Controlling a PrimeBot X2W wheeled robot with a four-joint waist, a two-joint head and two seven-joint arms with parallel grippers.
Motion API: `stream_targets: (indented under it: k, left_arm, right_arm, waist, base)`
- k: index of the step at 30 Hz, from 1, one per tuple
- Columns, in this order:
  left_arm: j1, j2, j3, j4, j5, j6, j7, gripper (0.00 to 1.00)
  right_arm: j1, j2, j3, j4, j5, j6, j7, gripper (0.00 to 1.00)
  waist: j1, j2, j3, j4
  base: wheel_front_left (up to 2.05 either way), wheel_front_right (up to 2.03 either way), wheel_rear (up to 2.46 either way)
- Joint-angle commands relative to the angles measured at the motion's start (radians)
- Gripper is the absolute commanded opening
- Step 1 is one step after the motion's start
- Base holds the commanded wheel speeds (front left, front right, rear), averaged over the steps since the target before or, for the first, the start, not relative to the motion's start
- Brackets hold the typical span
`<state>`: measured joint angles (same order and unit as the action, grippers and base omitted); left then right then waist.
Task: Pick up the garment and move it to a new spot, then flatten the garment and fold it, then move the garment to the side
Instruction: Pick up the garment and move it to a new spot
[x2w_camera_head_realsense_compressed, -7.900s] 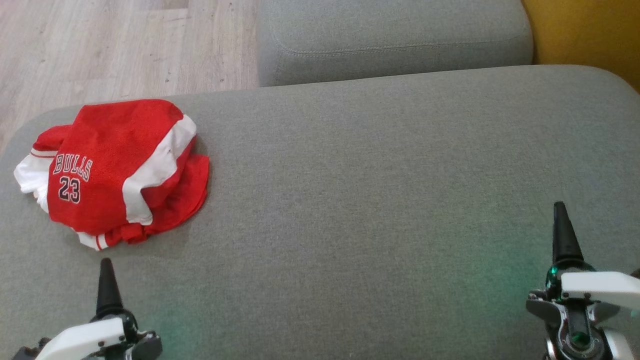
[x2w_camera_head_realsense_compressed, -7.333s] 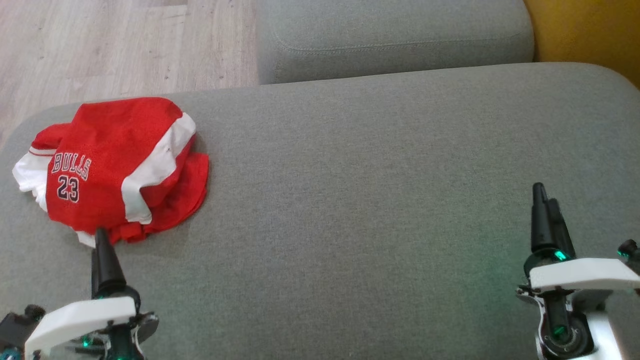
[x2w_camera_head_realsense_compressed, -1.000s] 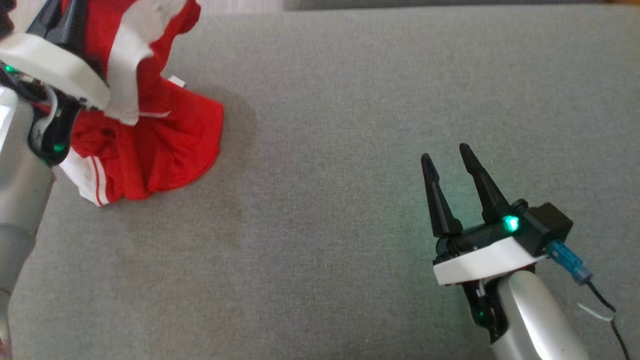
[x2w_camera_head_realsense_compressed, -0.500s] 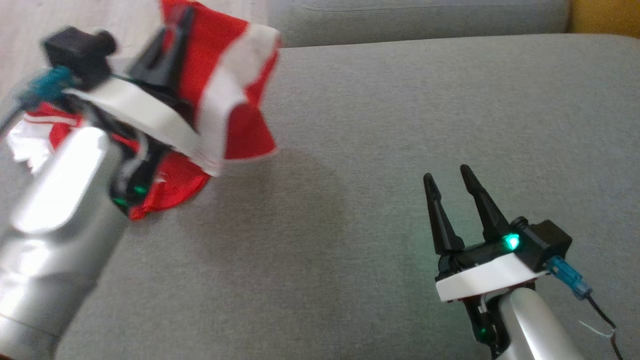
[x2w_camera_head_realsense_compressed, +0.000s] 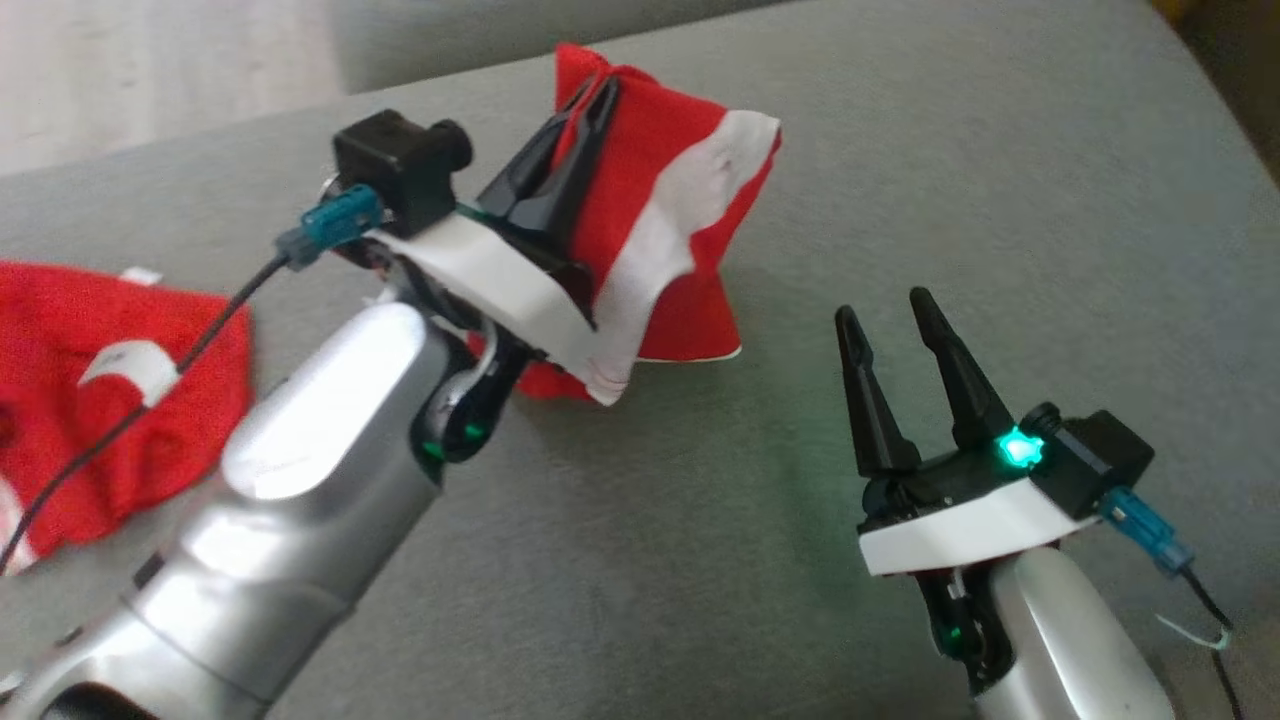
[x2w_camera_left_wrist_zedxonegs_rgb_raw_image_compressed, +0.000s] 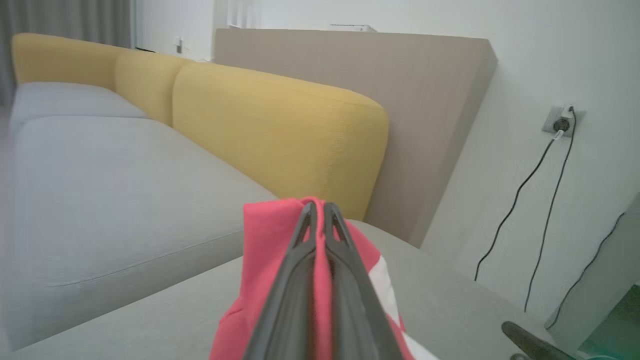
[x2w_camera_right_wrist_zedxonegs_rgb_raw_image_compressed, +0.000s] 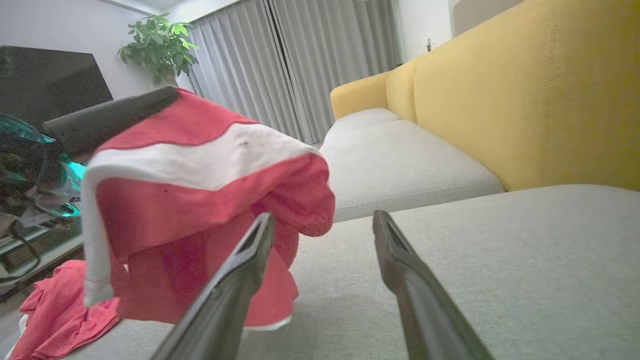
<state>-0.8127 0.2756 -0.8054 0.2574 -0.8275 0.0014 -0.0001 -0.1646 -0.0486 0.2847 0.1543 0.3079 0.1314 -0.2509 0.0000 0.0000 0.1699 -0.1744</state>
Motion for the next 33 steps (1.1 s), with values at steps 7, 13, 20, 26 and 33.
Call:
stream_targets:
  k: [7, 13, 20, 26, 33]
  left_arm:
    - [-0.097, -0.058, 0.02, 0.043, 0.021, -0.01, -0.06, 1.0]
    - [-0.095, -0.058, 0.011, 0.138, 0.054, -0.025, -0.137, 1.0]
    - [-0.028, 0.018, 0.042, 0.193, 0.076, -0.024, -0.227, 1.0]
    - [0.096, 0.084, 0.08, 0.161, 0.118, 0.002, -0.258, 1.0]
    - [0.301, 0.111, 0.189, 0.052, 0.166, 0.044, -0.261, 1.0]
  right_arm:
    - [-0.041, -0.002, 0.022, -0.052, 0.022, -0.001, -0.011, 1.0]
    - [-0.032, -0.002, -0.007, -0.052, 0.005, -0.001, -0.011, 1.0]
    - [-0.017, -0.002, -0.066, -0.041, -0.053, -0.001, -0.011, 1.0]
    - [0.005, -0.002, -0.108, -0.028, -0.101, -0.001, -0.011, 1.0]
    - [0.043, -0.002, -0.127, -0.017, -0.121, -0.001, -0.011, 1.0]
  waist:
    - [0.0, 0.0, 0.055, -0.13]
    - [0.0, 0.0, 0.038, -0.089]
    - [0.0, 0.0, -0.007, 0.046]
    - [0.0, 0.0, -0.055, 0.142]
    - [0.0, 0.0, -0.104, 0.207]
  base:
    - [0.0, 0.0, 0.0]
    - [0.0, 0.0, 0.0]
    - [0.0, 0.0, 0.0]
    - [0.0, 0.0, 0.0]
    - [0.0, 0.0, 0.0]
